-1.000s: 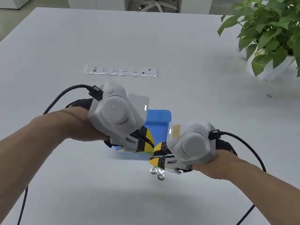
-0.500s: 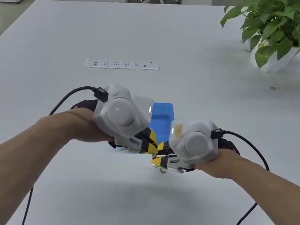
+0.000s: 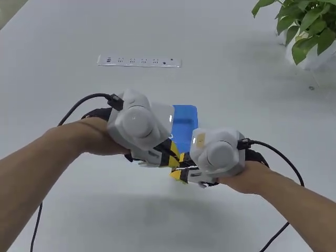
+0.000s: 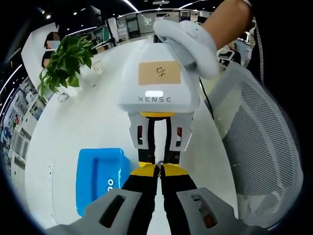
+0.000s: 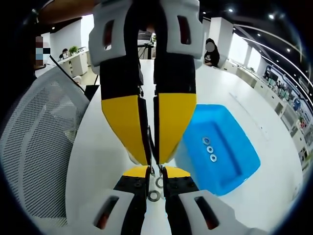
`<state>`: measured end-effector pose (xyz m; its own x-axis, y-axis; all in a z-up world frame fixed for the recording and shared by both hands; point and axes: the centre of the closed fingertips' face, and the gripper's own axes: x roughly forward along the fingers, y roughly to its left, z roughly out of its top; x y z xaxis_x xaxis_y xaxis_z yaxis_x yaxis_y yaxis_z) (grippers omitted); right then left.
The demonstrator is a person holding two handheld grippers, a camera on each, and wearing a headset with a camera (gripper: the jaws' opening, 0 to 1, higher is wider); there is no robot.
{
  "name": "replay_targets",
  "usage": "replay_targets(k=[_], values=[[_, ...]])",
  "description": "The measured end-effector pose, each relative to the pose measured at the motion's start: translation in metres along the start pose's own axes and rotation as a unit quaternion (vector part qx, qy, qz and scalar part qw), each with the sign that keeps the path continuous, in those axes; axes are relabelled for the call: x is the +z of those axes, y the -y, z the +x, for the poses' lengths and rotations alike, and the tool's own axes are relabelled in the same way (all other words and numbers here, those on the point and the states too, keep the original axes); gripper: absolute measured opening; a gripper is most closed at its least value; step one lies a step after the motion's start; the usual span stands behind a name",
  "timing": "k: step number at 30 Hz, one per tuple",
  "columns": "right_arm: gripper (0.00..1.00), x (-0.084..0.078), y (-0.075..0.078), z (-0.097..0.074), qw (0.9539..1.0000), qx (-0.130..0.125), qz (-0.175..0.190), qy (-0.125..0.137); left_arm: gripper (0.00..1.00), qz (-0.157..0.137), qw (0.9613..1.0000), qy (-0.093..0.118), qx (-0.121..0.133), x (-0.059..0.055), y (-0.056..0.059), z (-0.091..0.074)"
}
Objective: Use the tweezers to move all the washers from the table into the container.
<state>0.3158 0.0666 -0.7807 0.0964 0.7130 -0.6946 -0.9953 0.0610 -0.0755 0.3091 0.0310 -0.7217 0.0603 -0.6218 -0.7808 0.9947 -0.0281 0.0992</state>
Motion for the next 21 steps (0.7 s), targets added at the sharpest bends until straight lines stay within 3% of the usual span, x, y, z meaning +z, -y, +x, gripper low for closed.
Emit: replay_targets(k=[21], values=[[0.12,-0.0021,0.0016,0.0004,0.9999,-0.006,0.011,0.008,0.06,-0.004,0.9999,0.01,0.0,0.0003,-0.0006,0.0014]])
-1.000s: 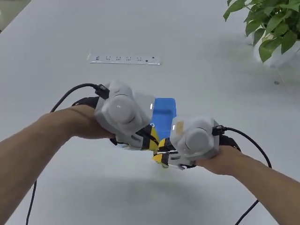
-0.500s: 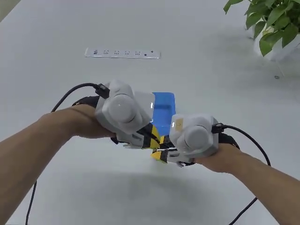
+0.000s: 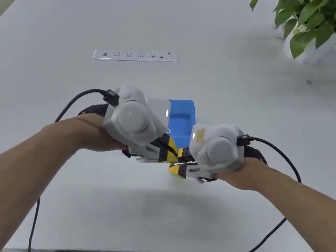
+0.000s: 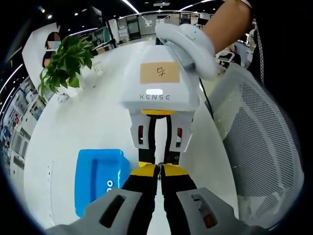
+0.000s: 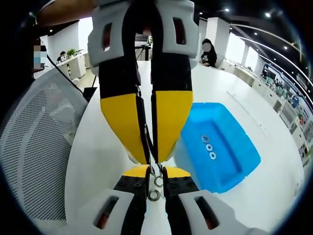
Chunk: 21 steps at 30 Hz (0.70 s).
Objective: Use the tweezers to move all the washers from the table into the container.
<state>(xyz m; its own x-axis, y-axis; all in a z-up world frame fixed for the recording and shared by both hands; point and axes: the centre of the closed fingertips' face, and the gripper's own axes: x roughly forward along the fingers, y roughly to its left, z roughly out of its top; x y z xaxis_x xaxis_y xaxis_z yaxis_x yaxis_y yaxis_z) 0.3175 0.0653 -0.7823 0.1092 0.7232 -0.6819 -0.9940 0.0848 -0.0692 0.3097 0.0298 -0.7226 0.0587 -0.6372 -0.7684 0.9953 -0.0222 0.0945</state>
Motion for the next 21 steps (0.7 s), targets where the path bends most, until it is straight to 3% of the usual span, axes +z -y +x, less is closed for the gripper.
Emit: replay_targets(k=[21], values=[[0.12,0.0016,-0.0021,-0.0013,1.0,0.0,-0.002,0.003,0.06,-0.005,1.0,0.002,-0.002,-0.0035,0.0001,-0.0065]])
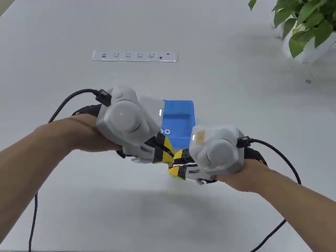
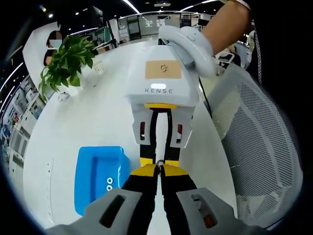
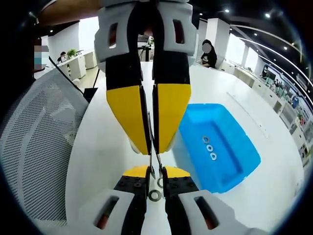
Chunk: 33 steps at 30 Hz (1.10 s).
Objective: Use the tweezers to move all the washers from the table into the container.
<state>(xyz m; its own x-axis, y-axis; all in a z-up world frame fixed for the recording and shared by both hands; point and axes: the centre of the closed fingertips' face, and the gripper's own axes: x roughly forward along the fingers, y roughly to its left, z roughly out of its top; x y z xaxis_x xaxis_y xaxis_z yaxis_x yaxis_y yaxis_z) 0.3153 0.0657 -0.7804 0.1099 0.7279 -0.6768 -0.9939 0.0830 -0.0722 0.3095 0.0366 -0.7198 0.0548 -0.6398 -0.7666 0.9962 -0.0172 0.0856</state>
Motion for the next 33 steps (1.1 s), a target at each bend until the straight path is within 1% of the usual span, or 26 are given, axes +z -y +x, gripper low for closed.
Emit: replay_targets(k=[9,19,33], values=[[0.12,-0.0002,0.0011,-0.0017,1.0,-0.002,0.0,0.0,0.06,0.0,1.0,0.001,0.0,0.001,-0.0007,-0.0005],[0.12,-0.0058,0.0019,-0.0012,1.0,-0.003,0.004,-0.004,0.06,0.002,1.0,-0.002,-0.007,0.0001,-0.0009,0.0046],[0.11,-0.0088,0.0044,-0.0026,0.9998,-0.007,0.021,-0.002,0.06,0.004,1.0,0.006,-0.006,0.0061,-0.007,0.0092]])
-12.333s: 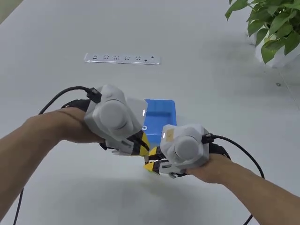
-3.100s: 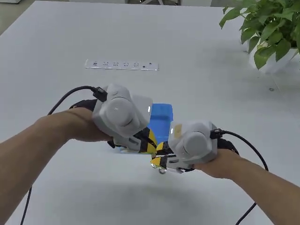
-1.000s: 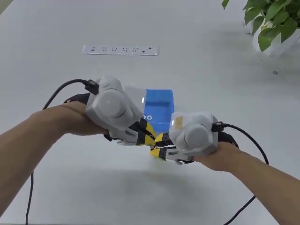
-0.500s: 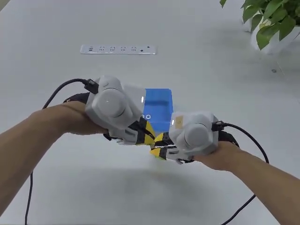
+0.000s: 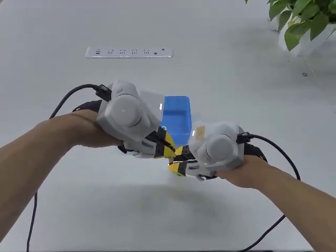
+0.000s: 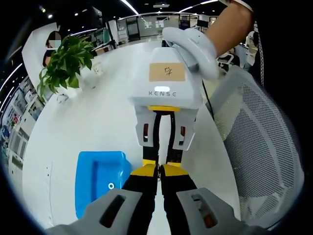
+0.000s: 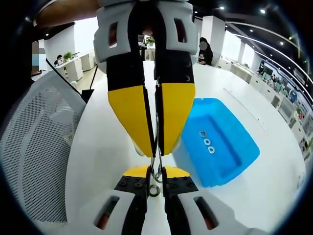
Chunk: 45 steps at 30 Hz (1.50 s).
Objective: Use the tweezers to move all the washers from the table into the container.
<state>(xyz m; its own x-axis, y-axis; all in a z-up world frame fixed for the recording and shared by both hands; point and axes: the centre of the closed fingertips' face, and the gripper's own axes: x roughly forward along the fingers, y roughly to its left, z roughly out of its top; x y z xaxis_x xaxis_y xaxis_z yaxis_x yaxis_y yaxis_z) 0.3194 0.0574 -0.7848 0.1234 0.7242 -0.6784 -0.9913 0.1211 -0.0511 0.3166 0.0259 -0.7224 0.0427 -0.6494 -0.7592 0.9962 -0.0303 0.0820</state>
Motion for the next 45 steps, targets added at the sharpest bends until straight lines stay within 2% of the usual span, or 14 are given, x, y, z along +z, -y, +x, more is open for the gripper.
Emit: replay_targets(k=[11,28,45], values=[[0.1,0.0,0.001,0.0,0.9999,-0.001,0.016,0.004,0.06,0.0,1.0,-0.001,0.0,0.0,-0.001,0.0],[0.1,0.006,0.002,-0.003,0.9999,-0.003,0.008,0.006,0.06,0.006,0.9999,-0.007,0.004,0.001,-0.002,-0.007],[0.1,0.021,0.001,-0.011,0.9999,-0.003,-0.012,0.007,0.06,0.01,0.9998,-0.008,0.013,0.008,-0.001,-0.023]])
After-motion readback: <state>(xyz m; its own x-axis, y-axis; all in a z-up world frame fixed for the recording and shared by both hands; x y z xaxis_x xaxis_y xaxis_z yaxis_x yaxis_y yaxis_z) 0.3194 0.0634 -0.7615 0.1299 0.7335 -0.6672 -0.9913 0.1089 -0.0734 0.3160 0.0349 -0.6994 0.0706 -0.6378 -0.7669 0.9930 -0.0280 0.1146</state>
